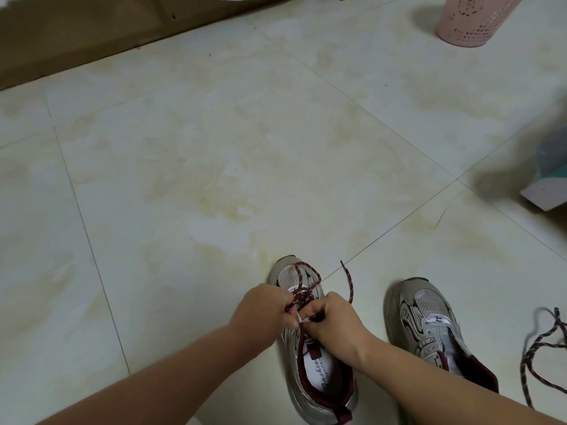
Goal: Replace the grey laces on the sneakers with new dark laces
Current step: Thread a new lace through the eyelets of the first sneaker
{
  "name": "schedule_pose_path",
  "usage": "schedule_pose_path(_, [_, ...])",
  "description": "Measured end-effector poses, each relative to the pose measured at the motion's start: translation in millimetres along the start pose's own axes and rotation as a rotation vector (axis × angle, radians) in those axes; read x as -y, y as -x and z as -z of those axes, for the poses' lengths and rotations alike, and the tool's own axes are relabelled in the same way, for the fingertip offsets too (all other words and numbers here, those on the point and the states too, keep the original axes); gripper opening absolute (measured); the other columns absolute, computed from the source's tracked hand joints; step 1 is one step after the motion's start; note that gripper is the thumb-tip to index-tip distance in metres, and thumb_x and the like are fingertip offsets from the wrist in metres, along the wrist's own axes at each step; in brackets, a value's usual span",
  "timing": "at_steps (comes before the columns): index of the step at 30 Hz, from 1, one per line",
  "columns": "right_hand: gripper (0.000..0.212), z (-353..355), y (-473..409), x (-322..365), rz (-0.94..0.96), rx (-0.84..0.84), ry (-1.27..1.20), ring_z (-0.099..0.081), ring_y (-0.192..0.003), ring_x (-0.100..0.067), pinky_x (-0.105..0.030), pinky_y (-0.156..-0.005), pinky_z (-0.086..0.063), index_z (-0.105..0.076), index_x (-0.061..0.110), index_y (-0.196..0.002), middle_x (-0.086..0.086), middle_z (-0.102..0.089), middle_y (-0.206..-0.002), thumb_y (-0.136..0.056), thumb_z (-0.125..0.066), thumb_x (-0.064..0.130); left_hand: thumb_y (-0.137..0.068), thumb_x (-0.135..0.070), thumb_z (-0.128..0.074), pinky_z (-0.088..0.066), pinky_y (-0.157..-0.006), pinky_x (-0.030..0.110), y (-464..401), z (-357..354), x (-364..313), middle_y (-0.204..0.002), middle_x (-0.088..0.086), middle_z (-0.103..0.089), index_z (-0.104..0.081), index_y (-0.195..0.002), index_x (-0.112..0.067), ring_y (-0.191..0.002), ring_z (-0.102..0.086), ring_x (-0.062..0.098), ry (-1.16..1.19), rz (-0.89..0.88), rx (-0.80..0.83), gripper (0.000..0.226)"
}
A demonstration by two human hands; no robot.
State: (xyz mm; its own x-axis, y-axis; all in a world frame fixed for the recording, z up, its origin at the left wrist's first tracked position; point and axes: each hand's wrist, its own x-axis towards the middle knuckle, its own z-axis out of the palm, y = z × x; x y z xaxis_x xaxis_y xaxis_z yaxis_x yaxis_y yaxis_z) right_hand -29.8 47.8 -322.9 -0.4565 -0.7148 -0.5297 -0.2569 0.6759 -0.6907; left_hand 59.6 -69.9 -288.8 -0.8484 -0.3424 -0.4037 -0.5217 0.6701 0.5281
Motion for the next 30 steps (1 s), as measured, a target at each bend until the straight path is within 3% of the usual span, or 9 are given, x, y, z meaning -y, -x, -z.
schedule_pose_path(3, [0.019,0,0,1,0.006,-0.003,0.017,-0.065,-0.081,-0.021,-0.036,-0.075,-0.054,-0.074,0.029,-0.074,0.0,-0.07,-0.083,-0.073,-0.064,0.014,-0.072,-0.018,-0.071,-0.028,-0.052,0.015,1,-2,-1,-0.065,-0.008,-0.061,-0.068,-0.074,-0.011,-0.064,-0.052,0.005,0.079,0.043,0.009,0.008])
schedule_pose_path(6, [0.018,-1,0,2,0.024,-0.013,0.036,-0.063,-0.085,-0.021,-0.033,-0.077,-0.054,-0.072,0.034,-0.07,-0.003,-0.068,-0.09,-0.073,-0.068,0.016,-0.067,-0.004,-0.071,-0.042,-0.055,0.011,8,-6,4,-0.042,-0.012,-0.055,-0.062,-0.057,-0.022,-0.046,-0.051,-0.002,0.501,0.249,-0.046,0.023])
schedule_pose_path(10, [0.035,2,-1,2,0.021,-0.015,0.057,-0.063,-0.086,-0.022,-0.033,-0.078,-0.054,-0.06,0.041,-0.052,-0.007,-0.066,-0.092,-0.071,-0.072,0.015,-0.076,0.009,-0.061,-0.05,-0.055,0.018,16,-7,12,-0.057,0.004,-0.063,-0.062,-0.067,-0.011,-0.052,-0.06,0.009,0.795,0.321,-0.001,0.022])
schedule_pose_path(13, [0.032,4,3,8,0.005,-0.005,0.065,-0.059,-0.089,-0.021,-0.03,-0.081,-0.052,-0.062,0.041,-0.054,-0.003,-0.061,-0.092,-0.073,-0.072,0.018,-0.076,0.006,-0.062,-0.047,-0.051,0.015,19,-11,13,-0.06,0.003,-0.061,-0.064,-0.065,-0.017,-0.054,-0.056,0.01,0.734,0.331,-0.051,0.025])
schedule_pose_path(16, [0.014,6,7,14,0.0,-0.029,0.143,-0.049,-0.093,-0.015,-0.026,-0.083,-0.046,-0.07,0.032,-0.075,0.011,-0.04,-0.085,-0.08,-0.069,0.019,-0.074,0.0,-0.068,-0.046,-0.049,0.017,18,-17,7,-0.052,-0.008,-0.057,-0.062,-0.058,-0.023,-0.047,-0.05,0.001,0.66,0.344,-0.107,0.029])
schedule_pose_path(18, [0.024,7,9,17,0.005,-0.011,0.189,-0.045,-0.098,-0.016,-0.026,-0.085,-0.044,-0.061,0.037,-0.068,0.012,-0.032,-0.083,-0.084,-0.064,0.018,-0.072,0.0,-0.068,-0.045,-0.055,0.02,16,-21,4,-0.05,-0.011,-0.056,-0.058,-0.058,-0.025,-0.045,-0.049,-0.003,0.639,0.343,-0.129,0.03])
schedule_pose_path(22, [0.017,5,10,23,0.017,0.044,0.295,-0.038,-0.107,-0.023,-0.03,-0.09,-0.04,-0.06,0.025,-0.084,0.003,-0.03,-0.088,-0.087,-0.049,0.012,-0.059,-0.018,-0.057,-0.044,-0.058,0.028,19,-26,-7,-0.067,-0.002,-0.055,-0.046,-0.079,-0.019,-0.061,-0.047,0.014,0.734,0.33,-0.028,0.023])
schedule_pose_path(26, [0.018,9,12,27,0.026,0.074,0.274,-0.037,-0.103,-0.022,-0.029,-0.09,-0.04,-0.053,0.023,-0.082,0.001,-0.026,-0.089,-0.088,-0.044,0.009,-0.052,-0.023,-0.058,-0.048,-0.061,0.035,18,-32,-8,-0.075,0.003,-0.059,-0.043,-0.086,-0.02,-0.065,-0.054,0.018,0.67,0.246,-0.008,0.038])
schedule_pose_path(30, [0.031,27,13,42,0.066,0.09,0.267,-0.04,-0.097,-0.021,-0.026,-0.085,-0.043,-0.045,0.023,-0.063,-0.002,-0.033,-0.095,-0.083,-0.044,0.0,-0.059,-0.022,-0.055,-0.053,-0.072,0.039,19,-33,-7,-0.08,0.0,-0.061,-0.045,-0.089,-0.025,-0.075,-0.059,0.021,0.655,0.352,-0.067,0.031])
